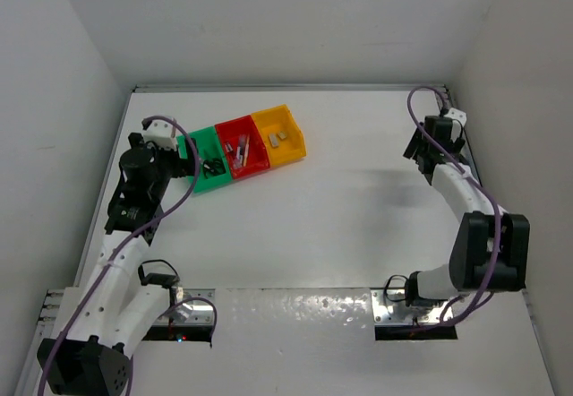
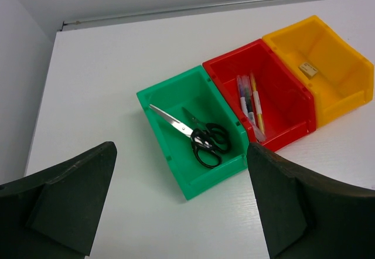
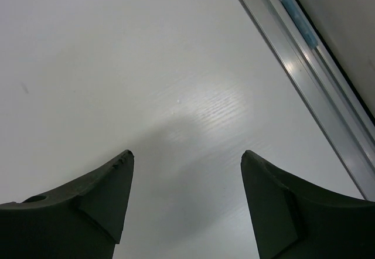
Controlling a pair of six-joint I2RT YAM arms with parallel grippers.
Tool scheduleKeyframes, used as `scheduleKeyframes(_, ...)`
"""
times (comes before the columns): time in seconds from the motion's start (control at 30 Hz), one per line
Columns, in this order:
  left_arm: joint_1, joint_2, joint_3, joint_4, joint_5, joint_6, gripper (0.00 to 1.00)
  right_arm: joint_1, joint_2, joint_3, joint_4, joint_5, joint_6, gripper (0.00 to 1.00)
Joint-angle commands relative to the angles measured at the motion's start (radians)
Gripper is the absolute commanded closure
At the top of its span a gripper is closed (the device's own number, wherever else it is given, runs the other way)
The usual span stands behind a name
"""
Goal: Sort the stationery into containers
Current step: Reset both arms
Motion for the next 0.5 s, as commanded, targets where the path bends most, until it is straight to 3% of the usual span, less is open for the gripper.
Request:
scheduleKeyframes(0.0,-0.010,-0.045,-0.030,0.037,0.005,-0.031,0.09,0.028,-0.086,0.006,0.001,0.004,-0.034,0.28)
scheduleKeyframes(0.47,-0.011,-0.116,-0.119,0.028,-0.036,-0.106,0.08,0.165,-0.258,-0.086,0.010,-0.056,-0.095,0.27)
